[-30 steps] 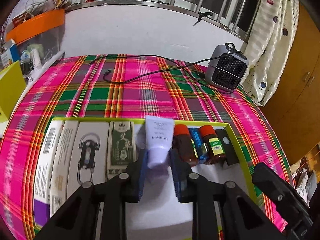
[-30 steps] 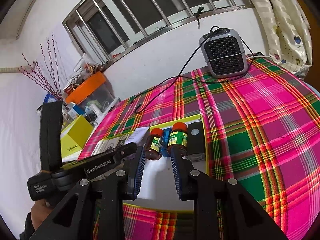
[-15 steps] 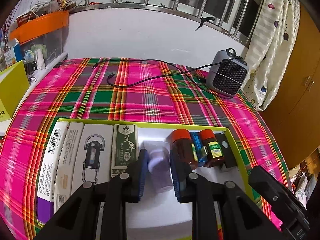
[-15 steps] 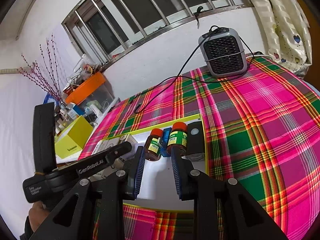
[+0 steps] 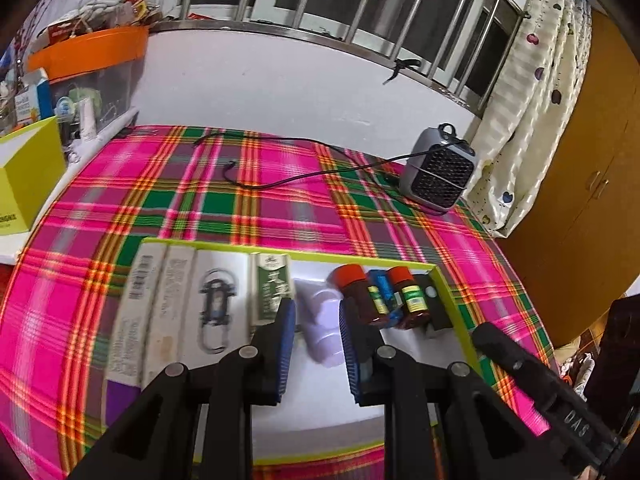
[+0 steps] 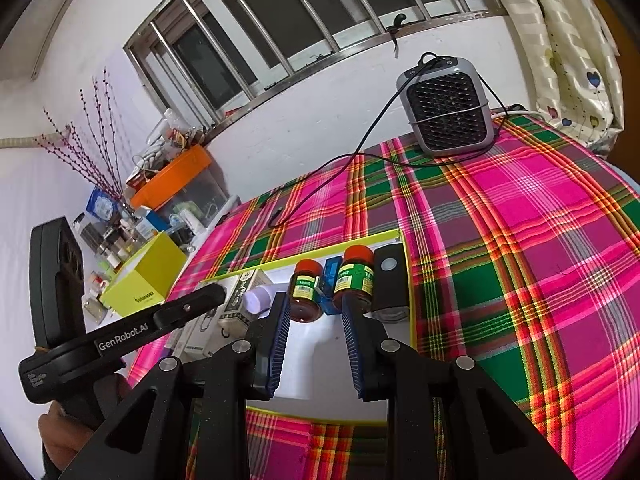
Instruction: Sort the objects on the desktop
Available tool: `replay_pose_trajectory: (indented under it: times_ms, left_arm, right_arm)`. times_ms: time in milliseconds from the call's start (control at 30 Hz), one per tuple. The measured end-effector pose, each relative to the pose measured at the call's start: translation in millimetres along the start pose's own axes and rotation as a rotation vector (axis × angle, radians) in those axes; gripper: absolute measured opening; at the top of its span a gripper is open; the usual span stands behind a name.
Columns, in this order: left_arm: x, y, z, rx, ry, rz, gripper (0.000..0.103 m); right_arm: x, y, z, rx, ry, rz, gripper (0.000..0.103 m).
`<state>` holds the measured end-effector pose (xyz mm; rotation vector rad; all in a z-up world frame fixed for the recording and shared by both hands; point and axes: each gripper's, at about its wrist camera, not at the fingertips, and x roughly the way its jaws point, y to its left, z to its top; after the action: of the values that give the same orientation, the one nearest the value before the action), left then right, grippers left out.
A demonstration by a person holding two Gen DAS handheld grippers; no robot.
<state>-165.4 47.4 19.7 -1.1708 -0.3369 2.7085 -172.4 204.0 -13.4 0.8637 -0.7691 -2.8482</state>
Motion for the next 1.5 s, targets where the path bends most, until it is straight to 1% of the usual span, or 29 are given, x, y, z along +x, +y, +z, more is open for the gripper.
replay_pose_trajectory:
  times_ms: [100,200,333,433,767,967,1200,1500]
  left_arm:
    - [-5,2,-7,0.015,0.007,-0.006,0.024]
    - [-7,-4,-14,0.054,0.021,-0.022,0.024]
    - [2,-14,-23,0.114,0.071,-0.035,0.024]
    - [4,-19,-29,0.136,0.085,-0.045,0.024]
    - [-9,-3,-37,0.113,0.065,-0.036,0.024]
    - [-23,-2,-48,0.123,0.04,-0.009,0.024]
    - [-37,-4,-55,0.141,0.009,0.019,0.024]
    - [-45,-2,-64,0.15,0.004,0.017,0.024]
  right_arm:
    - [0,0,0,-0.002,0.002,0.002,0.028]
    - [1,2,0,-0.013,0.005,-0.001,0.028]
    - [3,4,-2,-0.026,0.01,-0.005,0.028]
    - [4,4,-3,-0.028,0.01,-0.005,0.028]
    - [7,7,-4,-0.048,0.021,-0.006,0.028]
    - [10,12,-7,-0.078,0.04,-0.007,0.028]
    - [6,26,-21,-0.144,0.079,-0.008,0.028]
    - [-12,41,-41,-0.211,0.106,-0.02,0.028]
